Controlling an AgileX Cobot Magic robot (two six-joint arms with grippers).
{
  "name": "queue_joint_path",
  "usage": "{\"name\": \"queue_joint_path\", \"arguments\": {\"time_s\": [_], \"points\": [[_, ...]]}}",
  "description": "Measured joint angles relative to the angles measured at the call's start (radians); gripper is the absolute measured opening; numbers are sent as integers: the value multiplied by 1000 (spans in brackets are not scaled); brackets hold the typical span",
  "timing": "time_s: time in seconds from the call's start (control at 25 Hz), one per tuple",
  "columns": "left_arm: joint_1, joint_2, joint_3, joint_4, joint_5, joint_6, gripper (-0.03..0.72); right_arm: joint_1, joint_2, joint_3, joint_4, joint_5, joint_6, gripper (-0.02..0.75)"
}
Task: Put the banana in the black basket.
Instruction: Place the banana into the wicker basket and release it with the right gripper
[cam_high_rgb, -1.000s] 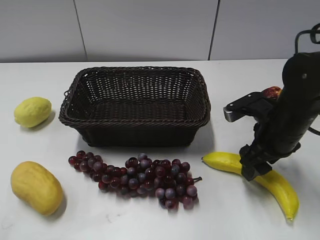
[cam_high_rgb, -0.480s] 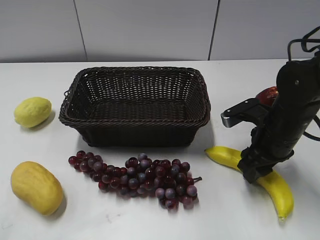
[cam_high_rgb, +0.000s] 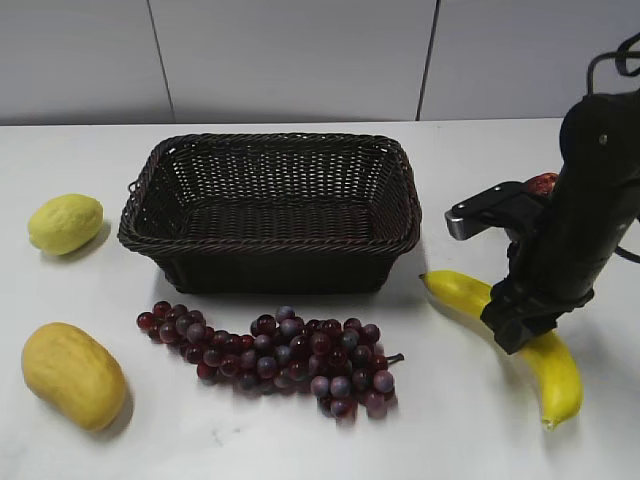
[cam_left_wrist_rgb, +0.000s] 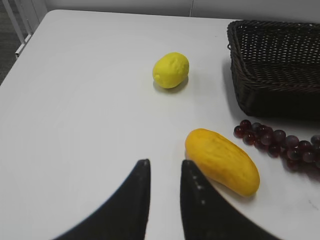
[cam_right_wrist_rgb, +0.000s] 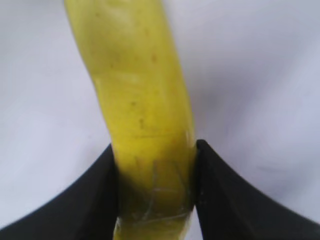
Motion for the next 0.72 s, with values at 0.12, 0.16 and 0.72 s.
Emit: {"name": "queue_joint_path", "arguments": {"time_s": [0.12, 0.16, 0.72], "points": [[0, 0, 0, 0, 0, 0, 202, 0, -48, -56, -2, 104, 1, 349], [0, 0, 0, 0, 0, 0, 202, 0, -63, -79, -6, 142, 1, 349], [0, 0, 0, 0, 0, 0, 202, 0, -152, -568, 91, 337, 6, 349]]}}
